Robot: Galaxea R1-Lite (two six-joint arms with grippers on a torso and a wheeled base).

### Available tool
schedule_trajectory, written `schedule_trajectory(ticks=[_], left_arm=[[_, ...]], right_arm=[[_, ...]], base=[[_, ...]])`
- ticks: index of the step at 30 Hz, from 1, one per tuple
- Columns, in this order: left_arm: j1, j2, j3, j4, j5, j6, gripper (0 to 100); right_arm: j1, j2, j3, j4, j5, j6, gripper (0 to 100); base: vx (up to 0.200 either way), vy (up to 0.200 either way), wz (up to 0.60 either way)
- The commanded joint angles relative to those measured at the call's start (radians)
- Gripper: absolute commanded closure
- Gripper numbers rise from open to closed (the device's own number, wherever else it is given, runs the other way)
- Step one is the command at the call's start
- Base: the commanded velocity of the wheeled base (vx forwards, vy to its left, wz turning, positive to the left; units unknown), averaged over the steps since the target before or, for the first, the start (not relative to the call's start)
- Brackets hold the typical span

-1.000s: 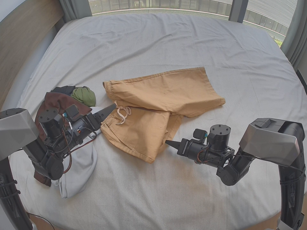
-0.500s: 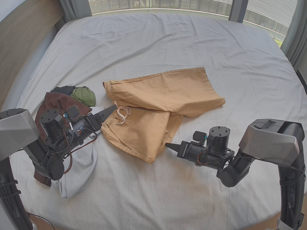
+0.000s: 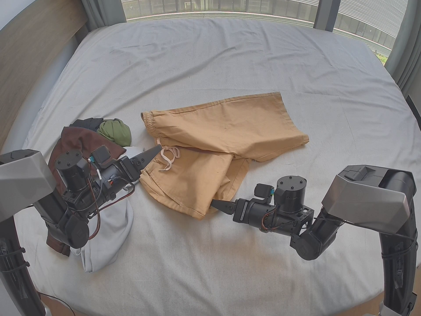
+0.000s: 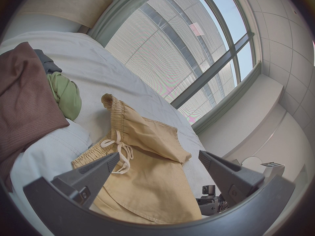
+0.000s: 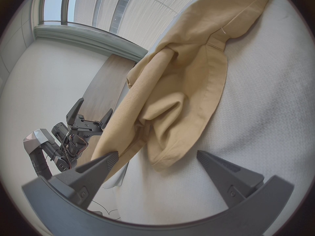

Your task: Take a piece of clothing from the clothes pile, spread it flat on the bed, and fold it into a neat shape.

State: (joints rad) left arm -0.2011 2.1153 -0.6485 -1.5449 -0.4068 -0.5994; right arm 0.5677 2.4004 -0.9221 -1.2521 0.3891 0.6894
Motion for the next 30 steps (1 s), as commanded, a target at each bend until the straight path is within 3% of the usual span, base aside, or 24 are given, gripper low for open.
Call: schedule_trajectory(ticks=[1,4,10,11,21,30], left_arm=[[0.000,0.003,0.000,-0.001,0.000,0.000,0],[0.000,0.005,-0.002,-0.001,0.000,0.001,0],[0.000,0.005,-0.005,-0.001,0.000,0.000,0],[0.000,0.005,-0.005,-0.001,0.000,0.000,0],[0.000,0.006,-0.005,-0.001,0.000,0.000,0],[0.000,0.018,-0.005,-0.001,0.000,0.001,0]], right_arm=[[0.008,0.005,-0.009,0.000,0.000,0.001,0],[0.008,0.022,-0.021,-0.009,-0.010,0.001,0],[0.018,0.057,-0.061,-0.013,-0.096,0.001,0],[0.020,0.059,-0.061,-0.016,-0.096,0.001,100],[0.020,0.046,-0.049,-0.044,-0.098,0.004,100],[-0.022,-0.049,0.097,-0.087,-0.098,0.002,100]], base=[[0.000,0.000,0.00],[0.000,0.000,0.00],[0.000,0.000,0.00],[0.000,0.000,0.00],[0.000,0.000,0.00],[0.000,0.000,0.00]])
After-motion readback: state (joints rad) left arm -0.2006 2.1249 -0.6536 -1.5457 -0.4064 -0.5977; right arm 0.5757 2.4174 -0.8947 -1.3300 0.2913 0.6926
